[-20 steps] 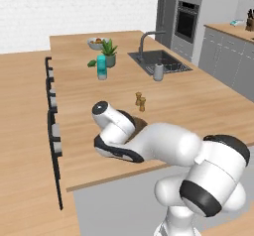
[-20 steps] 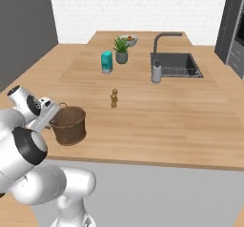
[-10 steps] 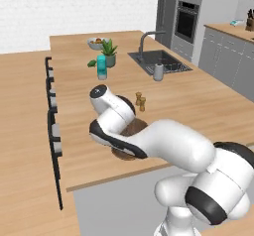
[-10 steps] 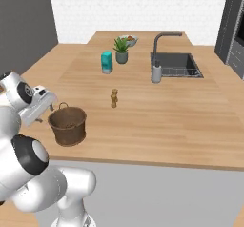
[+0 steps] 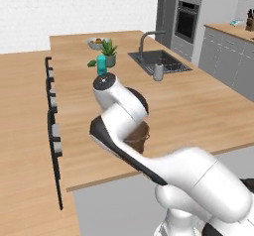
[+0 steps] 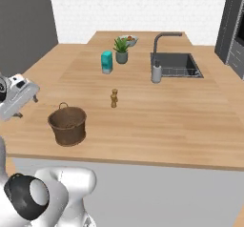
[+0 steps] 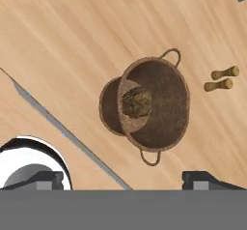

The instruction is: Open the cabinet, pick up the bread from the cabinet and place it in the basket. Then move the basket to the dining counter.

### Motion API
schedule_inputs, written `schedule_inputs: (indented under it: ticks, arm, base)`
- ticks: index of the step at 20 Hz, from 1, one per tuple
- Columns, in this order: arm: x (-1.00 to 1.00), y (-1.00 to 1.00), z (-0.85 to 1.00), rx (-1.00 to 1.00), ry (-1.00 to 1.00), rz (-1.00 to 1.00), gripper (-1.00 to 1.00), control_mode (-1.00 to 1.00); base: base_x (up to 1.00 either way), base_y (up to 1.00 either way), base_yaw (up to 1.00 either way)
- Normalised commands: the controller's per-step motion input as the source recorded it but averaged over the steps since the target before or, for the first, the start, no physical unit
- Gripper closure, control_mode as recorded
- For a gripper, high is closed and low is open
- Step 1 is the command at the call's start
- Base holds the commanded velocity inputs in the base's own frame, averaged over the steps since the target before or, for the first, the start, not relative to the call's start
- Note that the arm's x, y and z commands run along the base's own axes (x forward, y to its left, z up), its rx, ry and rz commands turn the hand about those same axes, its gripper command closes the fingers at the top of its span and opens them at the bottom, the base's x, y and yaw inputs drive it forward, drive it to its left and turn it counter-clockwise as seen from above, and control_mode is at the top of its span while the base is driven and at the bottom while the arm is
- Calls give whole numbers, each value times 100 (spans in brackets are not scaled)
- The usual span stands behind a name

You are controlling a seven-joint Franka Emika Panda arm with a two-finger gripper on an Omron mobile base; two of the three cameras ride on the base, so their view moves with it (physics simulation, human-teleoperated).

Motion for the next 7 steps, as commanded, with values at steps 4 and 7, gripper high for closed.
schedule_inputs:
  ticks: [4, 7]
  arm:
    - [-74, -36, 65, 19, -9, -4, -100, -100]
    - [-43, -50, 33, 20, -2, -6, -100, -100]
  base:
    - [0, 0, 0]
    - [0, 0, 0]
